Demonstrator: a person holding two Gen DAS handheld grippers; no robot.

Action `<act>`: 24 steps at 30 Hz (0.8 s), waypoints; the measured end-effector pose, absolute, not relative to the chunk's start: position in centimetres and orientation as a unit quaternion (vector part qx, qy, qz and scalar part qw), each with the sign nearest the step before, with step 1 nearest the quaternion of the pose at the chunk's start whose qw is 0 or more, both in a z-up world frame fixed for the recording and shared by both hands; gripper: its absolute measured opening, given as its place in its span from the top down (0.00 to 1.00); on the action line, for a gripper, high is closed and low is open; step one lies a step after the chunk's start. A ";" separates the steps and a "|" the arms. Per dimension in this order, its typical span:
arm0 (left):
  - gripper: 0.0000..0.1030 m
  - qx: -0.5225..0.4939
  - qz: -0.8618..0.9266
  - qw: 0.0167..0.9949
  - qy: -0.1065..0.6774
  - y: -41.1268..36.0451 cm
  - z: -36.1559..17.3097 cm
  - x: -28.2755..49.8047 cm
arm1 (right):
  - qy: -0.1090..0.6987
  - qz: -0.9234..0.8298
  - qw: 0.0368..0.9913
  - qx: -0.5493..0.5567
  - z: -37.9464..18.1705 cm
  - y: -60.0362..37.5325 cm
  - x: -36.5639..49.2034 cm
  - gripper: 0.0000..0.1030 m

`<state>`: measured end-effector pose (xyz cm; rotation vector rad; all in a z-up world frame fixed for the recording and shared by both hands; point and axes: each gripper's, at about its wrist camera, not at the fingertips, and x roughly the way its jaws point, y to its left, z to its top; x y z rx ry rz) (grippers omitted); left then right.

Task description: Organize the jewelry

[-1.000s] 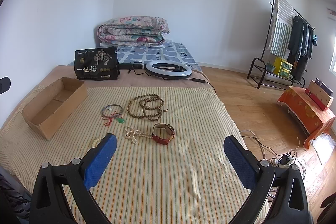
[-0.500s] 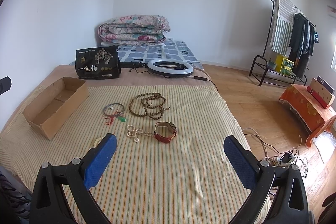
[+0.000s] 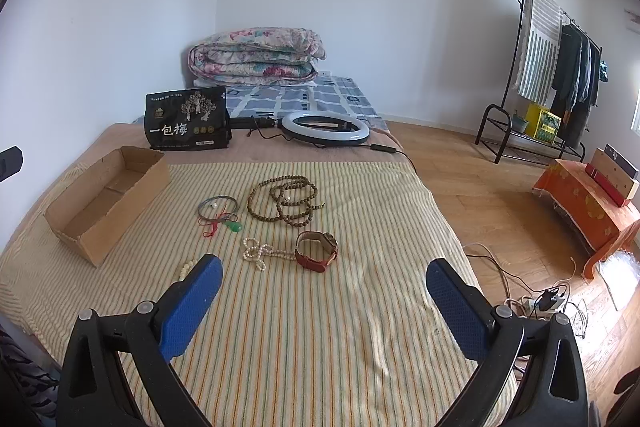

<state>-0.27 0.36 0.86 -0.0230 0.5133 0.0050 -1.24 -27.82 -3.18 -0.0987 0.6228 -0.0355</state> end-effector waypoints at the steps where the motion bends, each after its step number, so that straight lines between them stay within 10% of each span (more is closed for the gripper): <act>1: 0.01 -0.011 0.002 0.967 0.255 0.4 0.9 -0.3 | 0.307 -0.017 0.950 -0.048 -3.2 -27.9 -1.2 0.00; 24: 0.01 -0.012 0.002 0.967 0.255 0.4 0.7 -0.3 | 0.311 -0.016 0.949 -0.045 -3.4 -28.1 -1.3 0.00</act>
